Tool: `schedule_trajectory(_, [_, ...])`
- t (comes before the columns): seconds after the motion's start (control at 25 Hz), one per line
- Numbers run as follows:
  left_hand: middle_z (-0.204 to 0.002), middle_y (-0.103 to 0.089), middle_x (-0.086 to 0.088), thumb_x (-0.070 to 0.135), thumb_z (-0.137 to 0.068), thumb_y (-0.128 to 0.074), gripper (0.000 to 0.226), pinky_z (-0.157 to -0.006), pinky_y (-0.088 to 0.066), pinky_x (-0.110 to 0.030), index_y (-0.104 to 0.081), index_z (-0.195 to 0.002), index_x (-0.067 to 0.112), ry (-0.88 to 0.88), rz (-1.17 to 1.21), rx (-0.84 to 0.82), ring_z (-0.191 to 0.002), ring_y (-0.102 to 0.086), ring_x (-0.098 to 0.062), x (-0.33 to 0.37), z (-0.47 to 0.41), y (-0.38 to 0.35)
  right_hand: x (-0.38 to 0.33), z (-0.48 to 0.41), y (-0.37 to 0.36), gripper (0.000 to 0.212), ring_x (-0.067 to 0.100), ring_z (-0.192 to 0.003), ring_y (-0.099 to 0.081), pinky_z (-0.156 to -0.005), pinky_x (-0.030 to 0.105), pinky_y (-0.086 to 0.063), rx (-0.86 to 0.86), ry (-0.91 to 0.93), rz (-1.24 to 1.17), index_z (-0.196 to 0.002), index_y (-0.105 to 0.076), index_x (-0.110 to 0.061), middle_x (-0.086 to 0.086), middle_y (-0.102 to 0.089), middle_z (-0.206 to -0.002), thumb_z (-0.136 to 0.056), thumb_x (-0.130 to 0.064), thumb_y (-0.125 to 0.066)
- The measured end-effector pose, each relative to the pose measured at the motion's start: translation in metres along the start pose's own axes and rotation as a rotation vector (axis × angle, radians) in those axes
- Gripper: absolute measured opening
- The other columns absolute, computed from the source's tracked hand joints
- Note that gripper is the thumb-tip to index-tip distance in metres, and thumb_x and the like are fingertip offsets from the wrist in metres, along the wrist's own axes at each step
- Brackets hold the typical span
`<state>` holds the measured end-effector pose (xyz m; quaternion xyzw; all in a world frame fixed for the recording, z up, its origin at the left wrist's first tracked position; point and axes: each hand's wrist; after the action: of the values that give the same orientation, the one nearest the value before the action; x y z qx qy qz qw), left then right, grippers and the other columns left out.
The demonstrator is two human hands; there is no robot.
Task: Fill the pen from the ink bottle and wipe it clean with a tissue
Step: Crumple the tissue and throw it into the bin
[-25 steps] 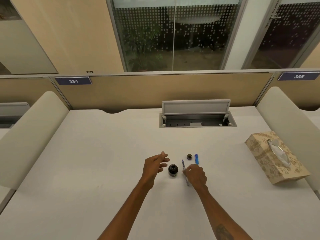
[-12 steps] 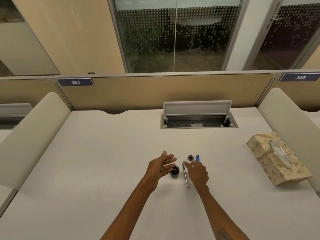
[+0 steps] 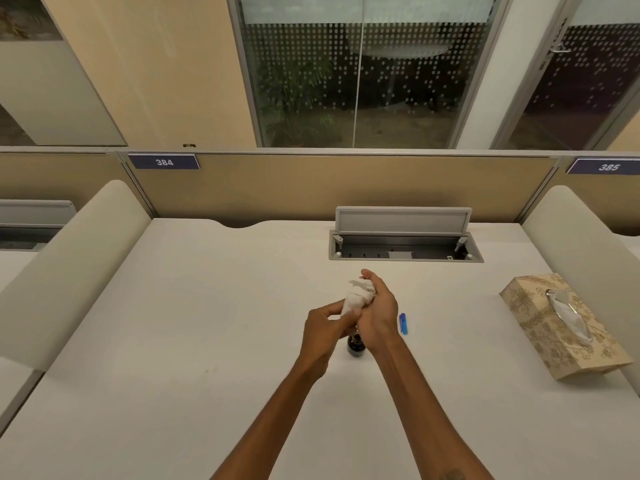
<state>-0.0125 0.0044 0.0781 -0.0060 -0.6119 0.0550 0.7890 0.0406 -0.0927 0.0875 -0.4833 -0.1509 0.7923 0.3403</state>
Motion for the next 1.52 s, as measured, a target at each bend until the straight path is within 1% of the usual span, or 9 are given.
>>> schedule_trajectory(0.24, [-0.102, -0.077, 0.002, 0.024, -0.088, -0.074, 0.028, -0.072, -0.059, -0.019, -0.074, -0.115, 0.016, -0.062, 0.049, 0.258, -0.080, -0.075, -0.012, 0.011, -0.002, 0.038, 0.022, 0.018, -0.021, 0.019, 0.011, -0.102, -0.063, -0.070, 0.012, -0.054, -0.199, 0.225, 0.461, -0.107, -0.064, -0.035, -0.019, -0.064, -0.110, -0.102, -0.032, -0.047])
schedule_trajectory(0.4, [-0.106, -0.077, -0.004, 0.020, -0.085, -0.078, 0.031, -0.084, -0.062, -0.030, -0.075, -0.113, 0.009, -0.056, 0.113, 0.380, -0.089, -0.075, -0.020, 0.020, 0.000, 0.072, 0.044, 0.031, -0.036, 0.014, 0.008, -0.098, -0.065, -0.067, 0.005, -0.050, -0.269, 0.316, 0.645, -0.101, -0.063, -0.042, -0.024, -0.066, -0.103, -0.097, -0.031, -0.057])
schedule_trajectory(0.52, [-0.098, -0.078, -0.004, 0.023, -0.084, -0.079, 0.025, -0.081, -0.063, -0.032, -0.078, -0.105, 0.010, -0.086, 0.093, 0.440, -0.085, -0.075, -0.021, 0.023, 0.007, 0.098, 0.063, 0.044, -0.053, 0.009, 0.007, -0.092, -0.070, -0.067, 0.008, -0.051, -0.334, 0.306, 0.672, -0.095, -0.067, -0.044, -0.018, -0.068, -0.105, -0.087, -0.045, -0.064])
schedule_trajectory(0.64, [-0.096, -0.078, 0.001, 0.026, -0.085, -0.078, 0.017, -0.080, -0.063, -0.030, -0.078, -0.099, 0.016, -0.131, 0.031, 0.475, -0.087, -0.074, -0.019, 0.024, 0.019, 0.123, 0.078, 0.054, -0.070, 0.023, 0.000, -0.091, -0.071, -0.068, 0.011, -0.053, -0.403, 0.295, 0.686, -0.094, -0.070, -0.046, -0.015, -0.067, -0.113, -0.073, -0.055, -0.074])
schedule_trajectory(0.76, [-0.109, -0.075, 0.008, 0.033, -0.085, -0.076, 0.022, -0.084, -0.061, -0.029, -0.078, -0.105, 0.023, -0.153, 0.030, 0.420, -0.098, -0.072, -0.012, 0.025, 0.036, 0.147, 0.091, 0.063, -0.082, 0.024, 0.011, -0.097, -0.073, -0.074, 0.017, -0.057, -0.503, 0.237, 0.642, -0.098, -0.075, -0.039, -0.007, -0.075, -0.108, -0.076, -0.050, -0.076])
schedule_trajectory(0.88, [-0.108, -0.078, 0.009, 0.036, -0.085, -0.075, 0.026, -0.091, -0.057, -0.028, -0.078, -0.109, 0.026, -0.149, 0.104, 0.345, -0.102, -0.072, -0.008, 0.025, 0.060, 0.168, 0.104, 0.073, -0.088, 0.019, 0.017, -0.096, -0.073, -0.079, 0.024, -0.059, -0.549, 0.194, 0.613, -0.102, -0.076, -0.030, -0.002, -0.077, -0.104, -0.083, -0.036, -0.075])
schedule_trajectory(1.08, [-0.104, -0.079, -0.001, 0.020, -0.090, -0.071, 0.019, -0.091, -0.059, -0.032, -0.078, -0.107, 0.015, -0.166, 0.282, 0.537, -0.101, -0.074, -0.016, 0.011, 0.106, 0.183, 0.123, 0.101, -0.090, 0.021, 0.030, -0.090, -0.074, -0.076, 0.032, -0.060, -0.624, 0.088, 0.585, -0.103, -0.072, -0.015, 0.014, -0.074, -0.099, -0.083, -0.017, -0.078])
schedule_trajectory(1.24, [-0.105, -0.078, -0.003, 0.031, -0.092, -0.069, 0.025, -0.089, -0.059, -0.030, -0.077, -0.109, 0.015, -0.149, 0.346, 0.593, -0.101, -0.073, -0.019, -0.003, 0.148, 0.179, 0.143, 0.130, -0.079, 0.014, 0.024, -0.091, -0.074, -0.073, 0.026, -0.059, -0.739, 0.041, 0.645, -0.100, -0.075, -0.015, 0.008, -0.077, -0.096, -0.087, -0.017, -0.073])
schedule_trajectory(1.52, [-0.105, -0.079, -0.003, 0.015, -0.085, -0.077, 0.024, -0.078, -0.059, -0.021, -0.077, -0.108, 0.015, -0.090, 0.479, 0.757, -0.098, -0.075, -0.018, -0.029, 0.229, 0.208, 0.186, 0.182, -0.070, 0.017, 0.019, -0.097, -0.072, -0.080, 0.029, -0.059, -0.999, -0.011, 0.808, -0.106, -0.075, -0.017, 0.002, -0.076, -0.104, -0.092, -0.021, -0.065])
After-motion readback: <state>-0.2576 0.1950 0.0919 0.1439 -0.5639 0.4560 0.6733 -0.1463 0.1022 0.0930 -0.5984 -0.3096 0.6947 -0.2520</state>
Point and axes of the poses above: each hand's wrist, its own z-axis away from the middle knuckle, its own y-axis out of the back of the hand, x = y × z
